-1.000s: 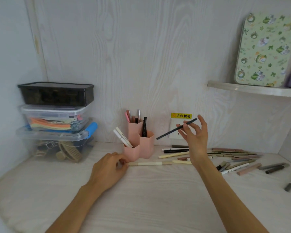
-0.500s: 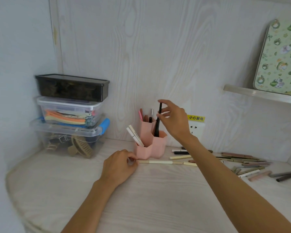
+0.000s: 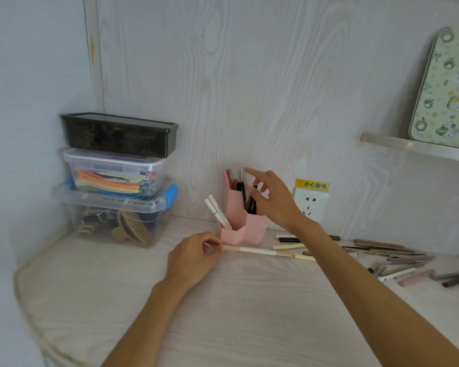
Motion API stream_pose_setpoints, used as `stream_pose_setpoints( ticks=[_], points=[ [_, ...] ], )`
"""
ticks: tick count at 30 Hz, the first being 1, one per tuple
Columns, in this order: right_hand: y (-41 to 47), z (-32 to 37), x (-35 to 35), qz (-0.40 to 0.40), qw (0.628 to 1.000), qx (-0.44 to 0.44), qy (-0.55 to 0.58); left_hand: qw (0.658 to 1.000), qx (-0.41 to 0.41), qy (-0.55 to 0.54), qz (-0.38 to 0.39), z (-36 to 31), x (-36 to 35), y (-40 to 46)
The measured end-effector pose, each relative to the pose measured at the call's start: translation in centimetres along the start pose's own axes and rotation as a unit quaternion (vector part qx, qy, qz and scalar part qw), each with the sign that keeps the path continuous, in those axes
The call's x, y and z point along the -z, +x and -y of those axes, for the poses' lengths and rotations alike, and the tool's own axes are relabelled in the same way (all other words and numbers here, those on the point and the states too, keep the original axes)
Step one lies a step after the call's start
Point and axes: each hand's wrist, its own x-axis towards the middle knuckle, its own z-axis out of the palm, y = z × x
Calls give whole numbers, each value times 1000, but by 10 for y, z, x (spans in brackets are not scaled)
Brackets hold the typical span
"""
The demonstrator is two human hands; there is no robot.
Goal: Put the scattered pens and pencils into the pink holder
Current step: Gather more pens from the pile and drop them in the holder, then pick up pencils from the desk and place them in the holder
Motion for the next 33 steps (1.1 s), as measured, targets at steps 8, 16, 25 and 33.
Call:
stream_pose_setpoints(
  ticks=[8, 16, 25, 33],
  points=[
    [-79, -67, 26, -28, 990, -126, -49, 991, -22, -128, -43, -6, -1, 4],
    [-109, -88, 13, 81, 987, -95, -102, 942, -101, -248, -203, -37, 15, -7],
    [-107, -95, 12, 94, 984, -85, -122, 855, -204, -225, -421, -108, 69, 30],
    [-107, -87, 24, -30, 988, -149, 33, 937, -153, 21, -314, -95, 33, 74]
  ],
)
